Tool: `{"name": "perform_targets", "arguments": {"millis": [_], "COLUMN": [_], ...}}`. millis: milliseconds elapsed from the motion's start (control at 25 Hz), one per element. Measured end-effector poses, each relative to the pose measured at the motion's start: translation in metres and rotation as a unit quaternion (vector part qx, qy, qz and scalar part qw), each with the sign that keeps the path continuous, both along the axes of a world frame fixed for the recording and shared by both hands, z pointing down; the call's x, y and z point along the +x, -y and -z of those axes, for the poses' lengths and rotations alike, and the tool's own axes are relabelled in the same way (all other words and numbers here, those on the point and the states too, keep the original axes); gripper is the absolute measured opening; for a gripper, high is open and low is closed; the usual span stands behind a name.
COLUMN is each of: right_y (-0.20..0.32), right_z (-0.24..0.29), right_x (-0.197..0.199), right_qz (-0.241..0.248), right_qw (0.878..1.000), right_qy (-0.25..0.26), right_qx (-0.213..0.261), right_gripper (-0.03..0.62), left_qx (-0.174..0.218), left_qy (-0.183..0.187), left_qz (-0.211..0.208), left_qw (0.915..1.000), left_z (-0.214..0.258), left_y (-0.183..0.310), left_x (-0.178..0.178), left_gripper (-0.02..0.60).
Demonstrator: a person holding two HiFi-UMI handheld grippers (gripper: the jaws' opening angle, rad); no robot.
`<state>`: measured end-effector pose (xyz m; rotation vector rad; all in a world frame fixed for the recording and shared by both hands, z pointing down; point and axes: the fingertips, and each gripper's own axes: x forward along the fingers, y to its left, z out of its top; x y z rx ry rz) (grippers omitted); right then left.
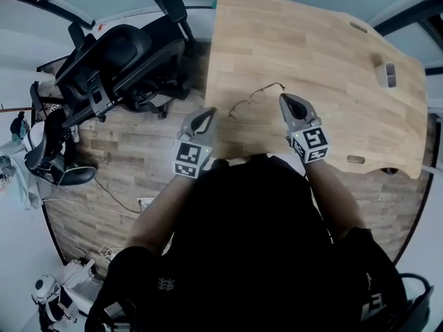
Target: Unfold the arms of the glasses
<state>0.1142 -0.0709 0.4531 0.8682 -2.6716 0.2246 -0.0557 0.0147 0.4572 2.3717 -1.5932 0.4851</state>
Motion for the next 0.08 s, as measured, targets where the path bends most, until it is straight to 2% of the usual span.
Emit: {"name": "perform_targets", "arguments": {"millis": [80], "right_y": [0.0022], "right_z": [0.0003], "right_x": [-0.0002], "right_qz": [0.001], "right_qw": [1.000], "right_qy": [0.001], "right_qx": [0.001], "right_gripper": [0.002], "left_qx": [-0.002], "left_qy": [0.000], "left_qz": [0.001], "left_qw": [1.0000], "left_z": [-0.0019], "left_y": [0.0011], "left_x": [0.0004], "left_gripper": [0.012]}}
